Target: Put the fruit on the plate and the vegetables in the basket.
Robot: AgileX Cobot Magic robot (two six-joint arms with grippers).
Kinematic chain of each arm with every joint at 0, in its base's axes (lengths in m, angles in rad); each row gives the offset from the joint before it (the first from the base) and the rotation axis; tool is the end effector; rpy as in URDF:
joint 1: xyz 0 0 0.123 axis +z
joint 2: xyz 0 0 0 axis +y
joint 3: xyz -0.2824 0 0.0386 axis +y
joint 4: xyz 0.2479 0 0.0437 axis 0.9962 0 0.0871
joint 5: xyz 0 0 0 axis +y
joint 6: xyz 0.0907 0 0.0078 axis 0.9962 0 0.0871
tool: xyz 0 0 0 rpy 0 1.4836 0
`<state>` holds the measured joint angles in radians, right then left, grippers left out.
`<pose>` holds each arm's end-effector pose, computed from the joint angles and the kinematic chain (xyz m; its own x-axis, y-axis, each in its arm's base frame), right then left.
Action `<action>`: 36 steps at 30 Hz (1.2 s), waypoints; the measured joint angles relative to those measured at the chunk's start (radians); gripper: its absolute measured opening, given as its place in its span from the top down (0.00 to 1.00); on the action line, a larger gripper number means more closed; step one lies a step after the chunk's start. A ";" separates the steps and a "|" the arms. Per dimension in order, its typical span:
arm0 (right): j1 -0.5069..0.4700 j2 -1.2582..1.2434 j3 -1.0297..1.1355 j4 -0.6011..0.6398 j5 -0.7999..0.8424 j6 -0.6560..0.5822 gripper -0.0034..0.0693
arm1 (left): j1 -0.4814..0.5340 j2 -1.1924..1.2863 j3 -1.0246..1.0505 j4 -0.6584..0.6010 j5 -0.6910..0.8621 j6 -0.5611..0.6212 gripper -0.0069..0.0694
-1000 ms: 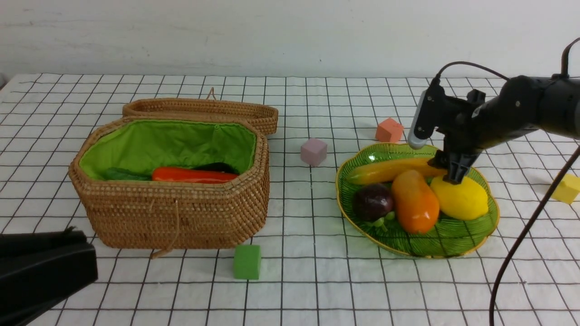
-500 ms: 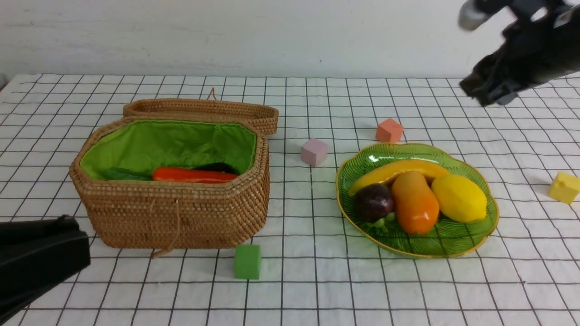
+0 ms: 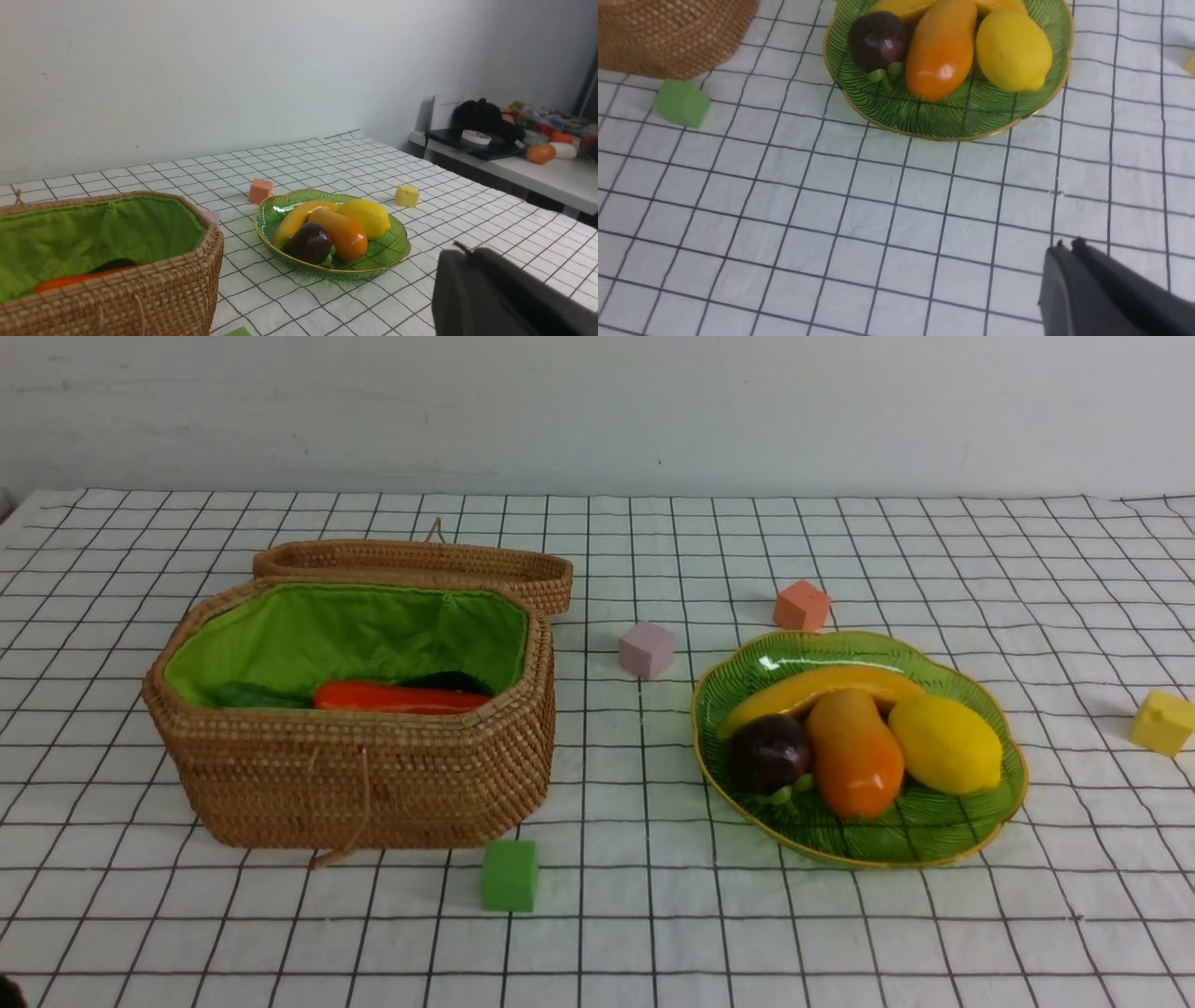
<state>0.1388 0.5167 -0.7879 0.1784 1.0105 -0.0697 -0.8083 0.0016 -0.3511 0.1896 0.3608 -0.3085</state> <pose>0.0699 0.0236 0.3504 -0.6017 -0.0583 -0.7966 -0.2403 0.9643 0.1110 0.0225 -0.0147 0.2953 -0.0322 -0.1548 -0.9874 0.6773 0.7231 -0.1354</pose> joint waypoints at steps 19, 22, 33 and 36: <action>-0.001 -0.194 0.164 0.006 -0.144 0.175 0.90 | 0.000 -0.012 0.216 0.015 0.008 -0.030 0.93; -0.001 -0.194 0.165 0.006 -0.144 0.175 0.90 | 0.000 -0.012 0.216 0.016 0.055 -0.030 0.93; -0.098 -0.364 0.516 -0.051 -0.615 0.091 0.96 | 0.000 -0.012 0.217 0.016 0.150 -0.030 0.93; -0.102 -0.476 0.699 -0.081 -0.692 0.078 0.96 | 0.000 -0.012 0.217 0.016 0.163 -0.030 0.93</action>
<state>0.0364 0.0404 -0.0884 0.0978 0.3185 0.0082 -0.8083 -0.0109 -0.1345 0.2058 0.5236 -0.3387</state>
